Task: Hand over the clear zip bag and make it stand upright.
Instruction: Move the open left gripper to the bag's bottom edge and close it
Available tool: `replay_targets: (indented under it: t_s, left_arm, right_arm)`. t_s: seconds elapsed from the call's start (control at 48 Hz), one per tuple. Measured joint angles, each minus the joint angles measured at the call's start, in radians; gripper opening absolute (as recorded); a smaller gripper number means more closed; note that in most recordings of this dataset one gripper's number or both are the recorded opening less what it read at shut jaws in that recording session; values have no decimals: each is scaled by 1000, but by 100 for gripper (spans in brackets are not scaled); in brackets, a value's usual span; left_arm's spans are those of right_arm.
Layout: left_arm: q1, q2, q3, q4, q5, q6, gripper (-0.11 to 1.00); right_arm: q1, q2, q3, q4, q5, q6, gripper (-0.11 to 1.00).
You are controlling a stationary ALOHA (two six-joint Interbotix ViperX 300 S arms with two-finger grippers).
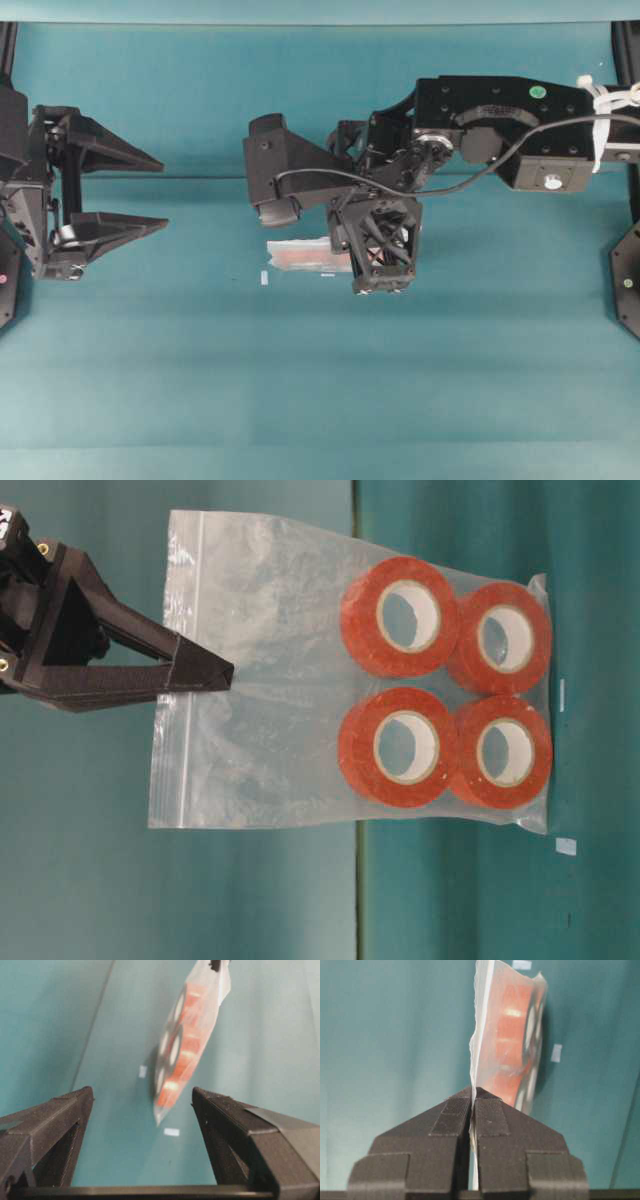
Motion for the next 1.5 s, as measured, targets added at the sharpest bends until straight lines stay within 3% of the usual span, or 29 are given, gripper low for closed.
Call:
replay_targets:
  t_s: [0.729,0.937,1.083,1.249,1.499]
  left_arm:
    - [0,5,2,0,0,-2,87]
    - [-11,37,2,2,-52,-2,87]
    - [-43,80,6,0,-101,-6,87]
    - [-133,201,6,2,-143,-35,87]
    - [-140,370,3,2,-314,-63,88]
  right_arm:
    - [14,0,0,8,-2,11,2]
    - [-5,0,0,8,-21,17,2]
    - [-34,-3,12,8,-34,15,2]
    - [-34,-5,48,8,-46,15,2]
    - [-35,-8,64,9,-74,15,2]
